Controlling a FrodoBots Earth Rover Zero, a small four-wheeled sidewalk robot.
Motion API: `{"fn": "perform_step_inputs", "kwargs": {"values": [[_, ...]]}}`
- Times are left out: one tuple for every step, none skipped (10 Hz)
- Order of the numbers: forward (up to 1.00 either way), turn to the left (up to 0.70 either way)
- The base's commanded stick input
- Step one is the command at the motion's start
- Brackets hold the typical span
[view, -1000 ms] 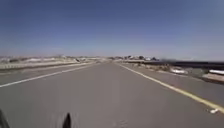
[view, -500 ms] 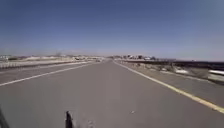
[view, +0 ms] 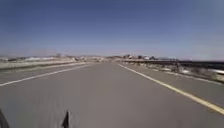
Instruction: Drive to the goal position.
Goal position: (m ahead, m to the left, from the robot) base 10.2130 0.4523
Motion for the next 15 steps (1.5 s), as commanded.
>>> {"fn": "perform_step_inputs", "kwargs": {"values": [[1.0, 0.0], [1.0, 0.0], [1.0, 0.0], [1.0, 0.0], [1.0, 0.0], [1.0, 0.0], [1.0, 0.0], [1.0, 0.0], [1.0, 0.0], [1.0, 0.0], [1.0, 0.0], [1.0, 0.0], [1.0, 0.0], [1.0, 0.0], [1.0, 0.0]]}}
